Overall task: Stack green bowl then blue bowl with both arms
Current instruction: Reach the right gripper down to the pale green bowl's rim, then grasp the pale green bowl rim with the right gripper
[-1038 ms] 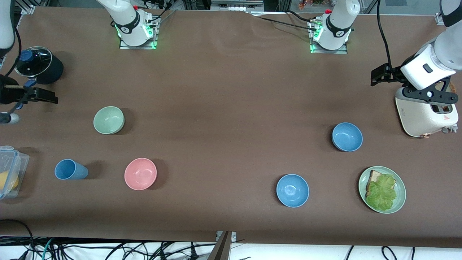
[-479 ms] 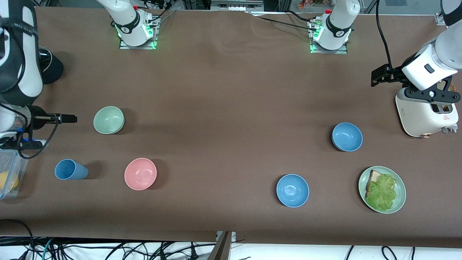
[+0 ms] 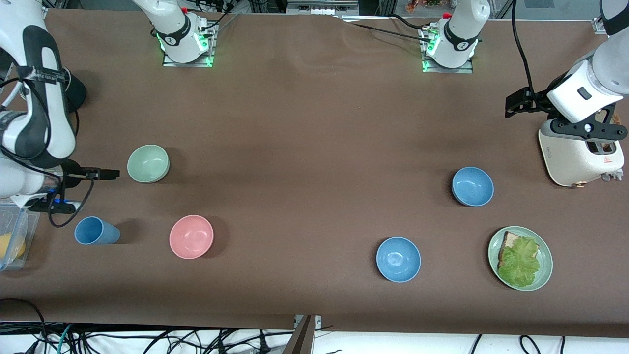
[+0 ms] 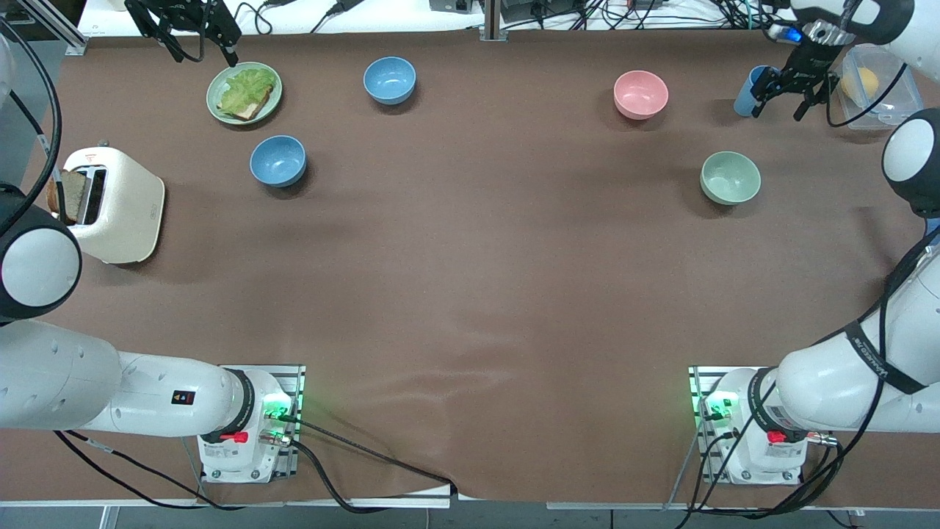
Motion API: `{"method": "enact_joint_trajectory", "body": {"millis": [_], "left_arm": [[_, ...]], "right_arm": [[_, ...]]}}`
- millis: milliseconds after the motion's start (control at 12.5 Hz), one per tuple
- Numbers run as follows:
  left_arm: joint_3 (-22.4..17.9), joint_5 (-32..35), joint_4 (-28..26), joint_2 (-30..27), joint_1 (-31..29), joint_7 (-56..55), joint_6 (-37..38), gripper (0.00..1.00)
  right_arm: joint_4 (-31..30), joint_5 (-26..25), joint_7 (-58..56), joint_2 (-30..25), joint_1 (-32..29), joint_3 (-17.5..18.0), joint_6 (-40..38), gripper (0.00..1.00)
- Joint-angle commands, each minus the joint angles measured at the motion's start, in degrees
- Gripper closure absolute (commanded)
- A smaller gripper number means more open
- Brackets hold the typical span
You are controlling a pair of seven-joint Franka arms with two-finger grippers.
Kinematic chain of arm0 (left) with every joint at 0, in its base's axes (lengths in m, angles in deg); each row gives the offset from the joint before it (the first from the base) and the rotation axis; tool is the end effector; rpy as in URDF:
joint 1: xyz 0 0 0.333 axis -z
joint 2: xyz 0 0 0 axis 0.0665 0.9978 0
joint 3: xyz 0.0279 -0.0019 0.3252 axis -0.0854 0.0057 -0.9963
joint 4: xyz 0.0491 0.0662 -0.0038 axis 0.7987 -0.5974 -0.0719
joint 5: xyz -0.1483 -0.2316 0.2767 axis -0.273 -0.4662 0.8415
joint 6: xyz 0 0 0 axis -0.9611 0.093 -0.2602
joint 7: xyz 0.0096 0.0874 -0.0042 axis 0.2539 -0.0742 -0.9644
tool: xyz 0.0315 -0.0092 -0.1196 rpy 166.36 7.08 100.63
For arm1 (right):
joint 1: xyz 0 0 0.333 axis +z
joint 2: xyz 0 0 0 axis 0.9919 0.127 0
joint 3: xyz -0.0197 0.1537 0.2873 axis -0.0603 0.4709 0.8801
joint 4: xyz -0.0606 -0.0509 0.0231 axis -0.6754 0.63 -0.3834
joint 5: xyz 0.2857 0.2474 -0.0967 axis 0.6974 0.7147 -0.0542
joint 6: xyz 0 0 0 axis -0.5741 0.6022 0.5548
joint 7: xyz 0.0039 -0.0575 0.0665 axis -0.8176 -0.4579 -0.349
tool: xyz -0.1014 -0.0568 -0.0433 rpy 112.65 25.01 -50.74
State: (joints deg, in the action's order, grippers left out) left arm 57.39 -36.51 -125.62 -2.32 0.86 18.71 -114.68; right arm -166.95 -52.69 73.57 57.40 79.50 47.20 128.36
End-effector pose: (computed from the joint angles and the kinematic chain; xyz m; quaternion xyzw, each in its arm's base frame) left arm 0.5441 -0.0472 0.5792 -0.9942 0.0546 0.0922 0.0022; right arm 0.6337 -0.0950 0.3119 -0.9839 0.0337 0.1738 0.0265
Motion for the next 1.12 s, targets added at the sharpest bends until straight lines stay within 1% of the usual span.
{"method": "enact_joint_trajectory", "body": {"millis": [0, 160, 319, 559, 878, 1038], "left_arm": [[0.4, -0.1, 0.9, 0.0, -0.5, -0.3, 1.1, 0.00], [0.3, -0.1, 0.9, 0.0, -0.5, -0.3, 1.1, 0.00], [0.3, -0.1, 0.9, 0.0, -0.5, -0.3, 1.1, 0.00], [0.3, -0.1, 0.9, 0.0, -0.5, -0.3, 1.1, 0.00], [0.3, 0.0, 0.9, 0.0, -0.5, -0.3, 1.1, 0.00], [0.3, 0.0, 0.9, 0.0, -0.5, -0.3, 1.1, 0.00]], "right_arm": [[-6.7, 0.8, -0.1, -1.4, -0.5, 0.6, 5.4, 0.00], [-11.0, 0.8, -1.5, -1.4, -0.5, 0.7, 9.9, 0.00], [-14.0, 0.8, -1.6, -1.4, -0.5, 0.7, 12.6, 0.00], [-17.2, 0.8, -1.7, -1.4, -0.5, 0.8, 14.9, 0.01], [-21.5, 0.8, -4.7, -1.4, -0.6, 0.7, 19.5, 0.01], [-22.7, 0.8, -4.7, -1.3, -0.6, 0.7, 20.3, 0.01]]}}
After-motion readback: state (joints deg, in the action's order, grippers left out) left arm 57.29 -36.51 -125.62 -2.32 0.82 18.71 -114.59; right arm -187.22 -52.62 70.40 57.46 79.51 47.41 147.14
